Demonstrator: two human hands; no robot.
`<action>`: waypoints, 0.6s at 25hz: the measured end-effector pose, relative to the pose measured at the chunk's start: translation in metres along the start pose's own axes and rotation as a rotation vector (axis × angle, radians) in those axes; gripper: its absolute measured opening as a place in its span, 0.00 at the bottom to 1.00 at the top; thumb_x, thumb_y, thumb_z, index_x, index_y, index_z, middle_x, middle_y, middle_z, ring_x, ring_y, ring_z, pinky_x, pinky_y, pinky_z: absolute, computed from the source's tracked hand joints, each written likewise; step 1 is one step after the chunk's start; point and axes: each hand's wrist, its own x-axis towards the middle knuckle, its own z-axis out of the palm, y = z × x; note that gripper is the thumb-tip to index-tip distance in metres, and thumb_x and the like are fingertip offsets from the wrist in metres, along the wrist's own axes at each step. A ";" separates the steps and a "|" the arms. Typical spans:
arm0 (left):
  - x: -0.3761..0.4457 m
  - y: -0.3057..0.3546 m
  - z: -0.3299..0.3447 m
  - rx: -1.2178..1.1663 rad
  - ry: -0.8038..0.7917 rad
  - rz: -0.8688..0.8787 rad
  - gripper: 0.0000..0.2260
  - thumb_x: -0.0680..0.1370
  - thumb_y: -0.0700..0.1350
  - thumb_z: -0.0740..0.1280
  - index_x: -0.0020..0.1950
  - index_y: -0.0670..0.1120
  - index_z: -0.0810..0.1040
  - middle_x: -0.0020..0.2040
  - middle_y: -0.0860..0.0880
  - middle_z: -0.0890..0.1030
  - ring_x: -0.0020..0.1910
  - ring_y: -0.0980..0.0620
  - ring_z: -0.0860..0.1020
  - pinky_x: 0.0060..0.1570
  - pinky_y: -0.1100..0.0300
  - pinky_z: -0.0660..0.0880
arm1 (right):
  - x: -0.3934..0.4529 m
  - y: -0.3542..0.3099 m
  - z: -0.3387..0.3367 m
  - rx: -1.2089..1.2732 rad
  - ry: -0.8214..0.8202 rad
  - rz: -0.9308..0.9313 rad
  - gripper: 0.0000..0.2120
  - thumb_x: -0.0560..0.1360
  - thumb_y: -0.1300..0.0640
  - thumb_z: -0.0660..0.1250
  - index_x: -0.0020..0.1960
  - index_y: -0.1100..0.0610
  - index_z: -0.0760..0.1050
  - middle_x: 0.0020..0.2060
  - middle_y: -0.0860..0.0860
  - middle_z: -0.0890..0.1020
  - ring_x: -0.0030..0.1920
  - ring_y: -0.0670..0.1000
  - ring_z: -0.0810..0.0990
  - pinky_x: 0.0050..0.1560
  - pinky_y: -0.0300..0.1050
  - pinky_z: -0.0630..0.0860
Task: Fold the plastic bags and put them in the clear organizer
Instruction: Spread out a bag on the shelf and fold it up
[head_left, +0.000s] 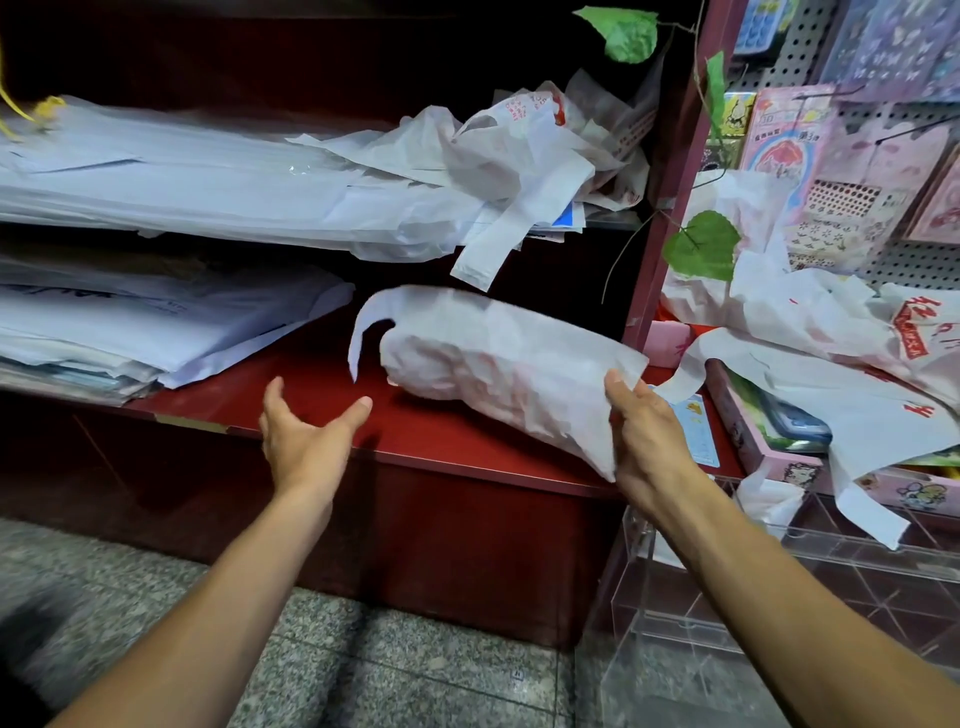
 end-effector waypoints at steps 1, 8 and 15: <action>-0.002 0.001 0.002 -0.130 -0.059 -0.082 0.37 0.70 0.53 0.77 0.75 0.53 0.64 0.72 0.48 0.70 0.67 0.49 0.71 0.66 0.51 0.68 | -0.001 -0.001 0.003 0.145 0.061 0.089 0.07 0.82 0.58 0.61 0.57 0.59 0.76 0.42 0.52 0.87 0.42 0.50 0.86 0.44 0.47 0.83; -0.031 0.018 0.012 -0.155 -0.783 -0.295 0.25 0.72 0.57 0.71 0.63 0.42 0.78 0.52 0.42 0.85 0.51 0.44 0.84 0.53 0.52 0.79 | -0.007 0.003 0.014 0.305 0.307 0.264 0.07 0.80 0.68 0.57 0.48 0.61 0.73 0.37 0.54 0.79 0.36 0.51 0.79 0.44 0.49 0.79; -0.100 0.035 0.059 -0.293 -1.284 -0.457 0.30 0.74 0.62 0.64 0.72 0.47 0.70 0.62 0.39 0.80 0.59 0.39 0.81 0.60 0.45 0.77 | -0.021 0.002 0.036 0.593 -0.081 0.221 0.14 0.83 0.63 0.55 0.66 0.64 0.70 0.55 0.62 0.83 0.49 0.58 0.86 0.41 0.53 0.84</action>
